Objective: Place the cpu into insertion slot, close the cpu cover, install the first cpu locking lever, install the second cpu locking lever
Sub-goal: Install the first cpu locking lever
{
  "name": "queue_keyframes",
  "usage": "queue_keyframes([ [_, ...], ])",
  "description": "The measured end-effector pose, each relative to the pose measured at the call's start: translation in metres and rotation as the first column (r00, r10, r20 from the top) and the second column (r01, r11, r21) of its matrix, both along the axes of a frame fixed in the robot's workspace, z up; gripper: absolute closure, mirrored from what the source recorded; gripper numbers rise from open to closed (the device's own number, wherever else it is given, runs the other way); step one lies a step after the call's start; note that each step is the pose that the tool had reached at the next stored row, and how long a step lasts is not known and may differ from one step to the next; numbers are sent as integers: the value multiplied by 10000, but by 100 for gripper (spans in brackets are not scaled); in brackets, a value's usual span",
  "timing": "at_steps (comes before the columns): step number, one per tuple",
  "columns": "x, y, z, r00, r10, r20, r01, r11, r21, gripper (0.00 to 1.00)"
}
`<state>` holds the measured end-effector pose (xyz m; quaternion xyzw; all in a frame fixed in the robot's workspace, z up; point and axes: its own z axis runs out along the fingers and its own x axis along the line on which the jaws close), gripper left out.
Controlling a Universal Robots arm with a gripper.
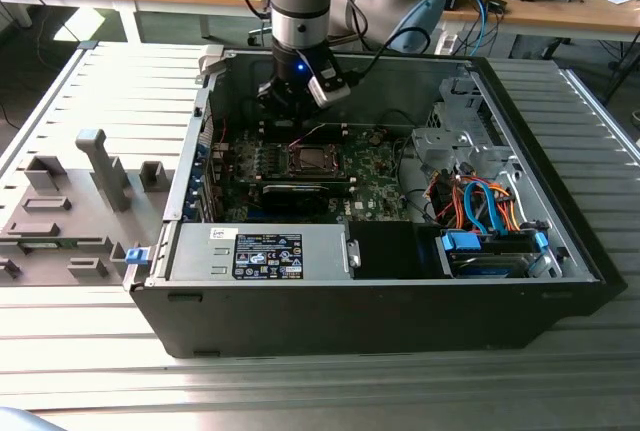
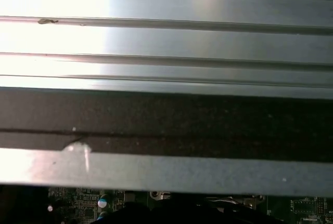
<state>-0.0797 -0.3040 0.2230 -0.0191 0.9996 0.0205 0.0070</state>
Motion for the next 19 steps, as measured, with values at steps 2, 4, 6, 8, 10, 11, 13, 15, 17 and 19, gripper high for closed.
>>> queue_keyframes([
  [2,5,0,-8,10000,-1,1,1,10000,-2,89],
  [4,7,0,-15,10000,2,1,-2,10000,-2,89],
  [6,10,1,-29,10000,26,1,-26,10000,-6,89],
  [8,17,2,-43,10000,43,1,-43,10000,-9,89],
  [10,26,3,-61,10000,59,1,-59,10000,-12,89],
  [11,29,3,-65,10000,61,1,-61,10000,-13,89],
  [13,37,3,-76,10000,65,0,-65,10000,-14,89],
  [15,51,3,-87,10000,70,0,-70,10000,-16,89],
  [17,89,4,-112,10000,79,-1,-79,10000,-24,89],
  [19,108,5,-122,10000,83,-1,-83,10000,-26,89],
])
